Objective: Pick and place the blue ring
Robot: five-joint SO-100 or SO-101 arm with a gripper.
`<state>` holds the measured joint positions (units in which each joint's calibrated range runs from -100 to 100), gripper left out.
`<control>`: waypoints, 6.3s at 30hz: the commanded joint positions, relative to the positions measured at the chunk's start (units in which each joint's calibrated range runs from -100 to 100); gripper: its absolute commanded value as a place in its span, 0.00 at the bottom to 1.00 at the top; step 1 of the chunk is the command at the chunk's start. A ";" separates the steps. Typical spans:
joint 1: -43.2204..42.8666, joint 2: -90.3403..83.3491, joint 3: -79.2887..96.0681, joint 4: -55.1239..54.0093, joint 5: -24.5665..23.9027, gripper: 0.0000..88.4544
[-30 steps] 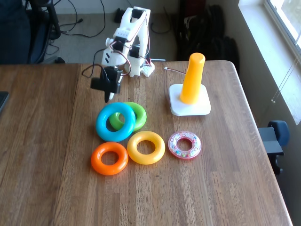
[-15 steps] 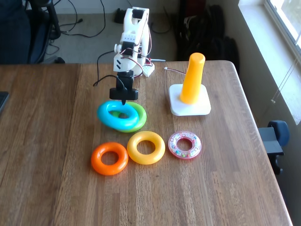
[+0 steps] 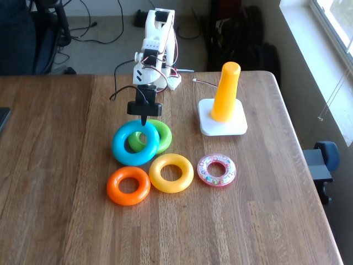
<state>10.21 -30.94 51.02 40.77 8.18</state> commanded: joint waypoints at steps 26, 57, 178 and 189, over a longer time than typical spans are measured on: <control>3.31 19.93 -15.16 -6.09 -0.15 0.27; 4.33 -23.86 -16.41 -1.22 -4.49 0.02; -47.14 -3.09 -56.39 43.43 -10.21 0.32; -36.70 -16.52 -55.85 44.32 -10.21 0.32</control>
<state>-31.49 -38.37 -3.29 85.63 -2.12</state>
